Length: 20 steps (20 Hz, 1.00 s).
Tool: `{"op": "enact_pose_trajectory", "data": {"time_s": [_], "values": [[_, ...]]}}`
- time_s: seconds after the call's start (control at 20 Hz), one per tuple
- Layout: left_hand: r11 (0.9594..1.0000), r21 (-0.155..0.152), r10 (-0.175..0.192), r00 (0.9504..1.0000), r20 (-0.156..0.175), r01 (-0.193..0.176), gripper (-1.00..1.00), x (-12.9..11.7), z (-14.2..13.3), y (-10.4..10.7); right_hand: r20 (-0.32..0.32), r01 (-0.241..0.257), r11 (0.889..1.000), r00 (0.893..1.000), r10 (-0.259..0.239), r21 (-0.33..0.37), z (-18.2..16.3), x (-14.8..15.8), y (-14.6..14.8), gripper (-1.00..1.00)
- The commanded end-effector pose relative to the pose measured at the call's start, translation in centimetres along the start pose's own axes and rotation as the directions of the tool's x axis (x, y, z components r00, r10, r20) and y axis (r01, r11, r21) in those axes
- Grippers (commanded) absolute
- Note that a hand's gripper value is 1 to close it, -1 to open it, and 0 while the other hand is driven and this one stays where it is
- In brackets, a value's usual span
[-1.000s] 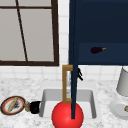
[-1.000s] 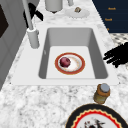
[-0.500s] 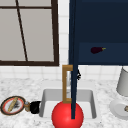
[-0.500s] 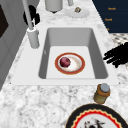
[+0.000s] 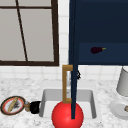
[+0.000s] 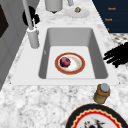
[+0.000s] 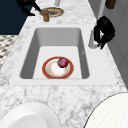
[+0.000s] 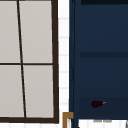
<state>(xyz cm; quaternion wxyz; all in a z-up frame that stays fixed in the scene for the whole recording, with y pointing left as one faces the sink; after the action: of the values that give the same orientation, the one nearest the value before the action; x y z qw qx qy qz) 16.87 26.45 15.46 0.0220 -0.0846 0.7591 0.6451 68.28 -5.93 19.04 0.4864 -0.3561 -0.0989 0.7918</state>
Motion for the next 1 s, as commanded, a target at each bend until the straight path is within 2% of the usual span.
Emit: {"op": "enact_pose_trajectory", "data": {"time_s": [0.0,0.2,0.3,0.4,0.5,0.55,0.65,0.7,0.75,0.95], "values": [[1.0,0.0,0.0,1.0,0.0,0.0,0.0,0.0,0.0,0.0,0.027,0.047,0.999,0.999,-0.047,-0.005,-0.7,1.1,-1.3,1.0],[1.0,0.0,0.0,1.0,0.0,0.0,0.0,0.0,0.0,0.0,0.009,0.057,0.998,0.998,-0.057,0.032,-1.0,1.7,-1.8,1.0],[1.0,0.0,0.0,1.0,0.0,0.0,0.0,0.0,0.0,0.0,-0.035,0.053,0.998,0.998,-0.052,0.033,-0.5,2.4,-1.7,1.0],[1.0,0.0,0.0,1.0,0.0,0.0,0.0,0.0,0.0,0.0,-0.065,-0.018,0.999,0.998,0.022,0.05,0.1,2.6,-1.9,1.0],[1.0,0.0,0.0,1.0,0.0,0.0,0.0,0.0,0.0,0.0,-0.096,-0.046,0.997,0.994,0.051,0.056,0.1,3.0,-1.9,1.0],[1.0,0.0,0.0,1.0,0.0,0.0,0.0,0.0,0.0,0.0,-0.135,-0.065,0.995,0.988,0.074,0.07,0.2,2.9,-2.0,1.0],[1.0,0.0,0.0,1.0,0.0,0.0,0.0,0.0,0.0,0.0,-0.149,-0.055,0.995,0.987,0.067,0.078,0.0,3.0,-1.7,1.0],[1.0,0.0,0.0,1.0,0.0,0.0,0.0,0.0,0.0,0.0,-0.113,-0.042,0.996,0.992,0.051,0.081,1.0,0.9,-1.8,1.0],[1.0,0.0,0.0,1.0,0.0,0.0,0.0,0.0,0.0,0.0,-0.105,-0.029,0.997,0.994,0.036,0.071,1.1,1.5,-2.2,1.0],[1.0,0.0,0.0,1.0,0.0,0.0,0.0,0.0,0.0,0.0,-0.132,-0.049,0.998,0.99,0.055,0.045,1.1,1.8,-2.4,1.0]]}}
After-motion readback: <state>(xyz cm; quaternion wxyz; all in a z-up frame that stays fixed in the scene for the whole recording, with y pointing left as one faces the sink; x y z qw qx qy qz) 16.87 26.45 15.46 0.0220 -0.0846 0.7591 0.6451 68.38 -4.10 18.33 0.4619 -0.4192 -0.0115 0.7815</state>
